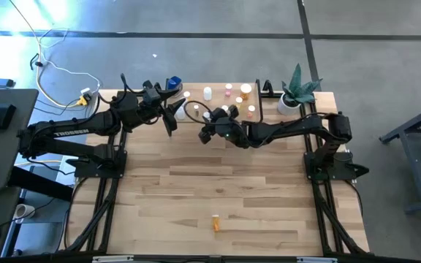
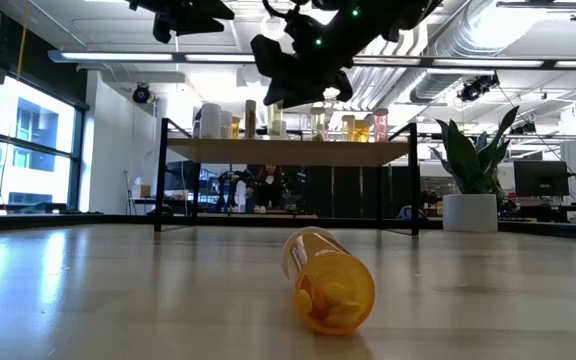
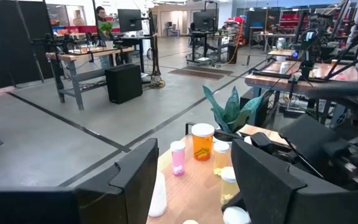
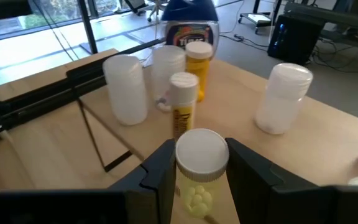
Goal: Pick and place medicine bottles onto shelf by color
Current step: Put the yellow pill bottle on the shelf
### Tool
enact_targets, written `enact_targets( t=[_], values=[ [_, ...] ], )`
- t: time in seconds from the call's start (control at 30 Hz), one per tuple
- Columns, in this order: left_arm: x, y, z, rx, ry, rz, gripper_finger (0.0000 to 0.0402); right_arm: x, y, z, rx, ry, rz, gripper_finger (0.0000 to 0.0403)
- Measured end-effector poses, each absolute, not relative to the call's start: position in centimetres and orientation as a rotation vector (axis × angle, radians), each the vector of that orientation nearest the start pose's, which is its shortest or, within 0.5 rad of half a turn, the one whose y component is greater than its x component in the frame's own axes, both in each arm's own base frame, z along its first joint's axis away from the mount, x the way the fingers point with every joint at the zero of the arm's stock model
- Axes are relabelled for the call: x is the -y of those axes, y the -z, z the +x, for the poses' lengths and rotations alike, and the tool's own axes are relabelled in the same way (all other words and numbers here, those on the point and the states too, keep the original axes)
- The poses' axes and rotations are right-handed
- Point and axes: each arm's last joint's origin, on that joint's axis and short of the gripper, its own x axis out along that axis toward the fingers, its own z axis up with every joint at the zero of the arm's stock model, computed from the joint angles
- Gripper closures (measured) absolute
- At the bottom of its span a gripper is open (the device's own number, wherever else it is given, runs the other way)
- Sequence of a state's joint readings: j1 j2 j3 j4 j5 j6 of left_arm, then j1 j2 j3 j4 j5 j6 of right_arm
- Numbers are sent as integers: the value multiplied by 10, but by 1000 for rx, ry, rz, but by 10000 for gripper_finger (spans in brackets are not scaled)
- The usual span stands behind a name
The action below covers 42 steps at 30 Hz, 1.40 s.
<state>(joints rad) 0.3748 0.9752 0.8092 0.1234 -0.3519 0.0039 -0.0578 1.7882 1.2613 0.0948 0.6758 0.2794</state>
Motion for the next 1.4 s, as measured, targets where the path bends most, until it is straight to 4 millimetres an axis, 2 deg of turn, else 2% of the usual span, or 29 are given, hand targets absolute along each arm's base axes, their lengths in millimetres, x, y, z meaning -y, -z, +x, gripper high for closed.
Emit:
enact_targets(
  t=[0.4, 1.4],
  values=[
    [-89, -337, 200, -45, -727, 3, 206, 55, -252, 398, -307, 809, 156, 291],
    [-89, -337, 200, -45, -726, 3, 206, 56, -251, 397, -317, 793, 166, 289]
  ],
)
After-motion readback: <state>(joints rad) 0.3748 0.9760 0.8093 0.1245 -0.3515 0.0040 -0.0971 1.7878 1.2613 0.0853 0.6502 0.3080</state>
